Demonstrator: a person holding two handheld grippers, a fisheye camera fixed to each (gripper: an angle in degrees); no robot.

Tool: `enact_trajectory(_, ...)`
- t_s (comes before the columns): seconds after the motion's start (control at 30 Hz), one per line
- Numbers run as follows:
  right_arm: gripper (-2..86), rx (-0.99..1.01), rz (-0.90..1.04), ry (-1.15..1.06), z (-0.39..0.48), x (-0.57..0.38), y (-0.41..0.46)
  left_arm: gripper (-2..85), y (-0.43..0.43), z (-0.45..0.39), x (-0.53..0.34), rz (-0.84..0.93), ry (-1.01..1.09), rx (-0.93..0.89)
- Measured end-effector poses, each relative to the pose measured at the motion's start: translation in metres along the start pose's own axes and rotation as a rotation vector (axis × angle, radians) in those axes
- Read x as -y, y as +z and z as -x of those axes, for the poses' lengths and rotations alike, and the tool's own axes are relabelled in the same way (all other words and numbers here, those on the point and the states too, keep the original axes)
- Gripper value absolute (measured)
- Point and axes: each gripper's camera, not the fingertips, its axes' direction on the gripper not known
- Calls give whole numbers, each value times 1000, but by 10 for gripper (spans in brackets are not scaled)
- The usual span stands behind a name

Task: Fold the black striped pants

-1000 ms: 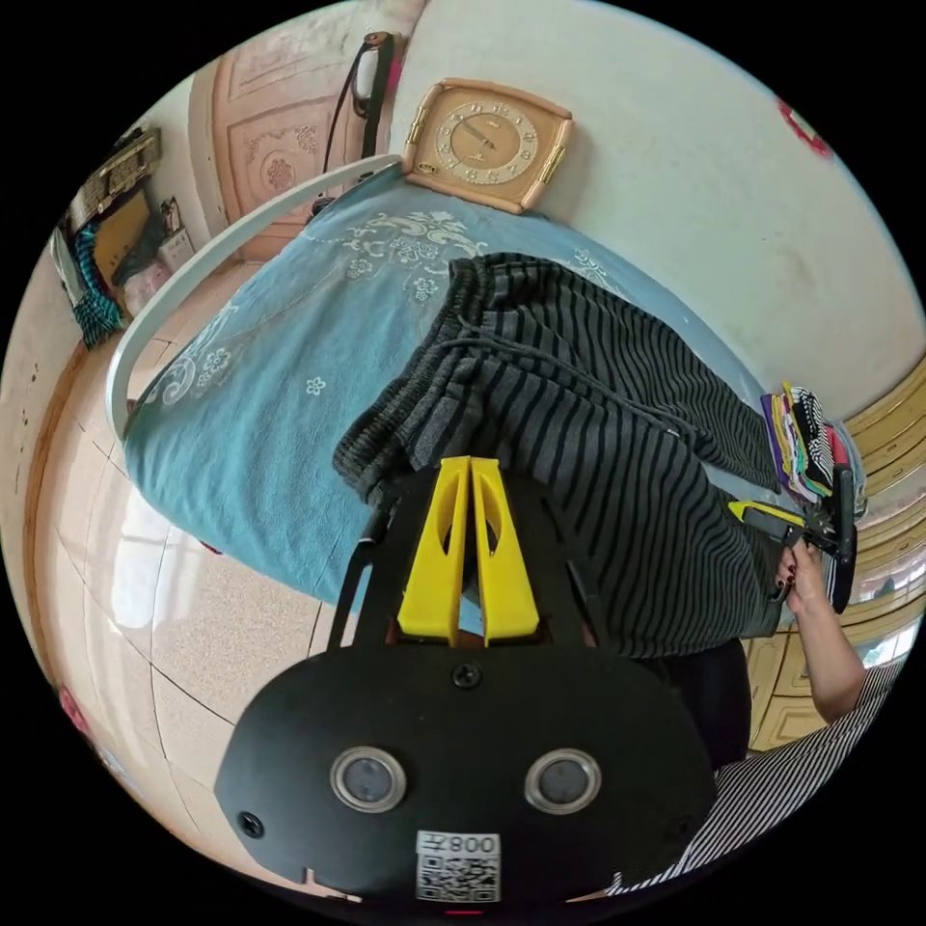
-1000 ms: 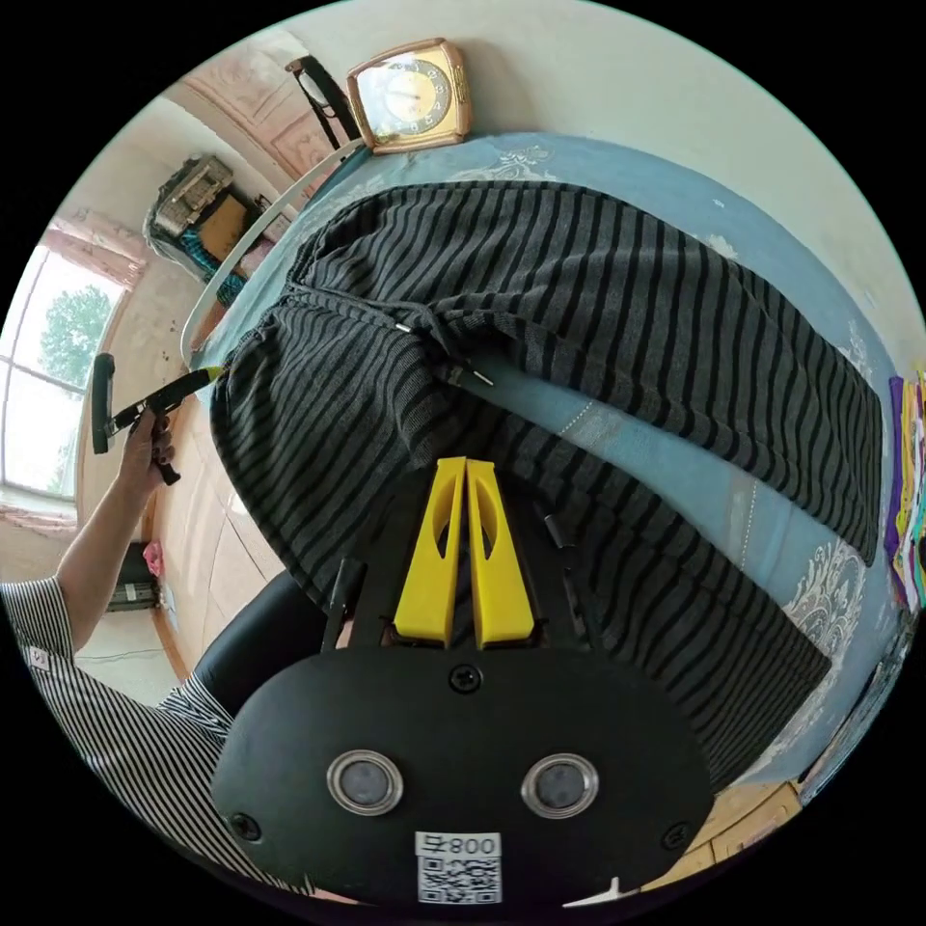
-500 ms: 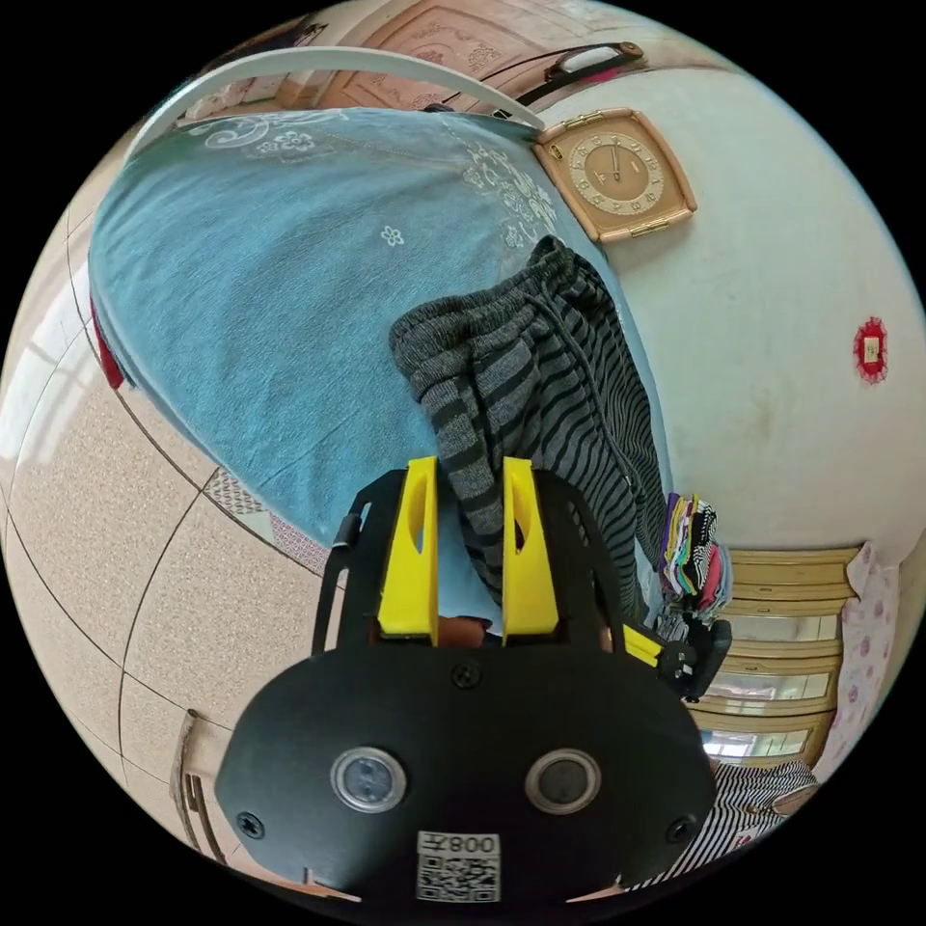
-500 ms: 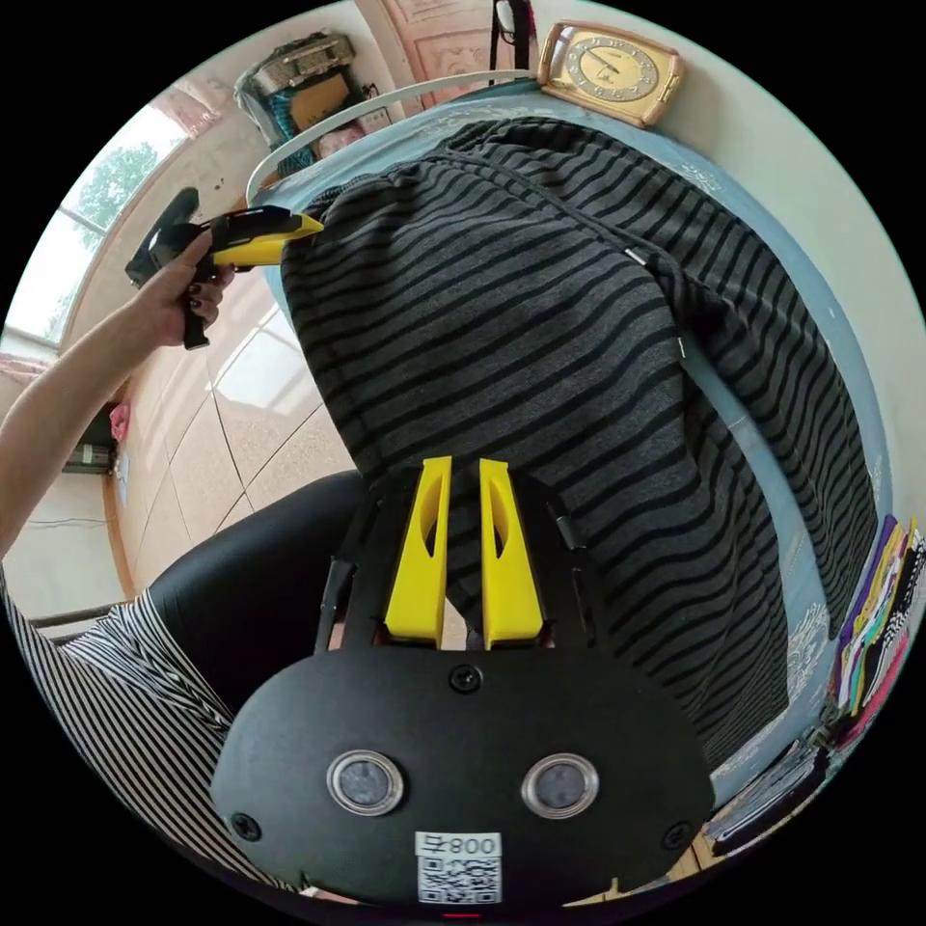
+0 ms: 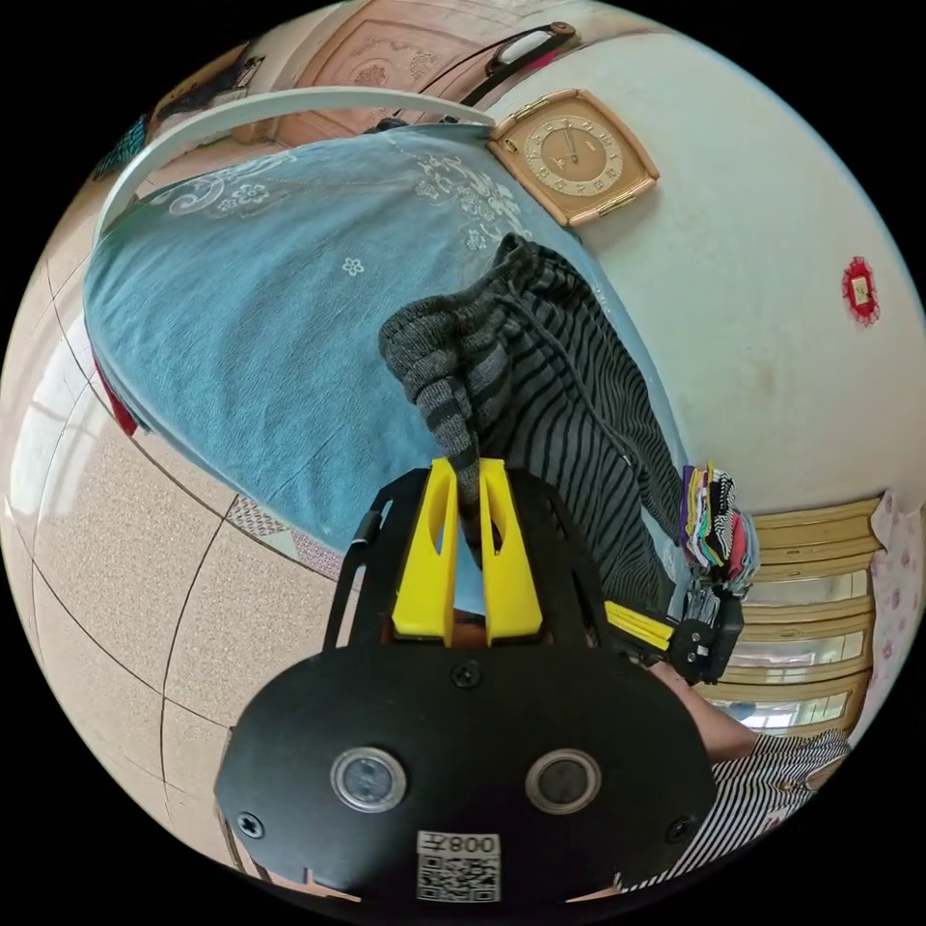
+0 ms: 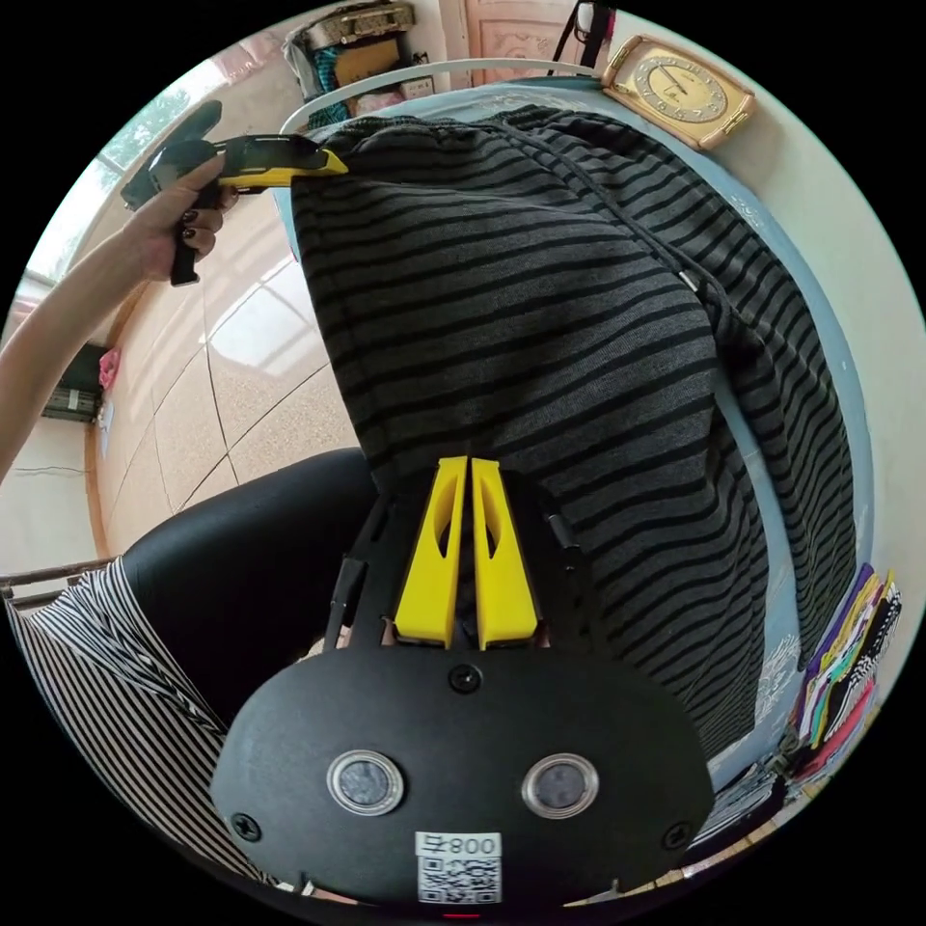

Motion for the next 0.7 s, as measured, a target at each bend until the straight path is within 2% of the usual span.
enact_trajectory(0.1,10,35,13,8,-7,2,-2,29,0,-7,-6,-25,-13,-9)
enact_trajectory(0.23,10,55,-15,29,-12,-5,-6,29,-10,-28,-20,-83,3,65)
enact_trajectory(0.4,5,213,-118,170,-49,-28,-25,36,-18,-69,-36,-166,48,169)
enact_trajectory(0.53,2,236,-194,272,-80,-53,-42,39,-3,-134,-38,-174,203,192)
enact_trajectory(0.7,2,182,-184,413,-130,-85,-41,40,45,-226,-27,-112,408,108)
